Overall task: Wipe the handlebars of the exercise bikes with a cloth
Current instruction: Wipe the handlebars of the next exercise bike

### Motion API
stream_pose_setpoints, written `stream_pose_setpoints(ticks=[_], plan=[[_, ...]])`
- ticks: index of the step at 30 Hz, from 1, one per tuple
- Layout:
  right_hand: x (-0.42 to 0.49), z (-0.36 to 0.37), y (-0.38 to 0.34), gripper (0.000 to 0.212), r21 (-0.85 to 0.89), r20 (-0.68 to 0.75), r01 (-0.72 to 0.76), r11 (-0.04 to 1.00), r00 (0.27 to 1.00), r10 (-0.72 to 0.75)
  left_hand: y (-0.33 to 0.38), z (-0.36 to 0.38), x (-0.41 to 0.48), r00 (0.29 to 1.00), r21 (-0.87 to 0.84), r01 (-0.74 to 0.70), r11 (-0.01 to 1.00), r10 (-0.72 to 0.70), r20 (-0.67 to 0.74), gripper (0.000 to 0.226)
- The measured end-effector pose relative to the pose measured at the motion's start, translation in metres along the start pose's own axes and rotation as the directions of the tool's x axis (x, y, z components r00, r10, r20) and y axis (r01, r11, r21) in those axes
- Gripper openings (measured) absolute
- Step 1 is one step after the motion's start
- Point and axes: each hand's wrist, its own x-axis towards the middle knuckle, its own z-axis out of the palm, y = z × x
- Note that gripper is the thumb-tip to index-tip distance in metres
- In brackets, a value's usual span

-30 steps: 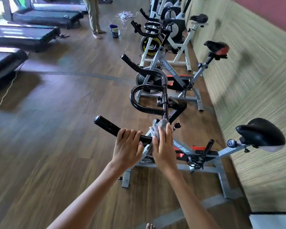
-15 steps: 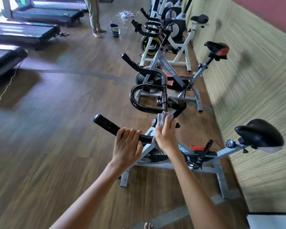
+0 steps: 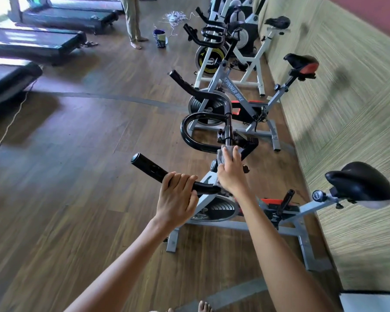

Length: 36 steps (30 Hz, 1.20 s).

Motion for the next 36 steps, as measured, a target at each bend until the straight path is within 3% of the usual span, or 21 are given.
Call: stream_pose_setpoints(ticks=[5, 9, 13, 17, 21, 24, 26, 30, 36], plan=[[-0.003, -0.004, -0.001, 0.053, 0.182, -0.044, -0.007, 0.983, 0.999, 0.015, 0.0, -0.001, -0.001, 1.0, 0.003, -0.014, 1.0, 0.014, -0.019, 0.039], [-0.055, 0.018, 0.0, 0.053, 0.192, -0.086, 0.014, 0.981, 0.996, 0.002, 0.0, 0.002, -0.001, 1.0, 0.002, -0.01, 1.0, 0.01, -0.027, 0.039], [-0.036, 0.018, 0.001, 0.055, 0.148, -0.065, -0.042, 0.988, 0.997, 0.052, -0.004, 0.0, -0.003, 0.999, 0.011, -0.028, 1.0, 0.027, 0.033, 0.04], [0.006, -0.005, -0.009, 0.052, 0.237, -0.023, -0.157, 0.959, 0.986, 0.167, -0.012, -0.008, -0.002, 0.99, 0.049, -0.103, 0.994, 0.097, 0.1, 0.044], [-0.013, 0.007, -0.015, 0.061, 0.297, -0.126, -0.154, 0.942, 0.972, 0.199, -0.028, -0.018, -0.001, 0.962, 0.12, -0.251, 0.961, 0.234, 0.141, 0.049], [-0.052, 0.034, -0.017, 0.06, 0.207, -0.21, -0.089, 0.974, 0.969, 0.133, -0.044, -0.031, 0.002, 0.973, 0.217, -0.232, 0.948, 0.225, 0.059, 0.04], [-0.065, 0.041, -0.022, 0.054, 0.139, -0.226, -0.122, 0.983, 0.962, 0.151, -0.054, -0.037, 0.004, 0.977, 0.252, -0.214, 0.944, 0.212, 0.036, 0.034], [-0.05, 0.032, -0.016, 0.053, 0.0, -0.229, -0.121, 0.993, 0.966, 0.118, -0.066, -0.033, 0.003, 0.949, 0.311, -0.293, 0.904, 0.315, -0.023, 0.034], [-0.025, 0.012, -0.004, 0.048, 0.176, -0.229, 0.049, 0.983, 0.973, -0.008, -0.064, 0.0, 0.006, 0.883, 0.29, -0.198, 0.936, 0.298, -0.362, 0.037]])
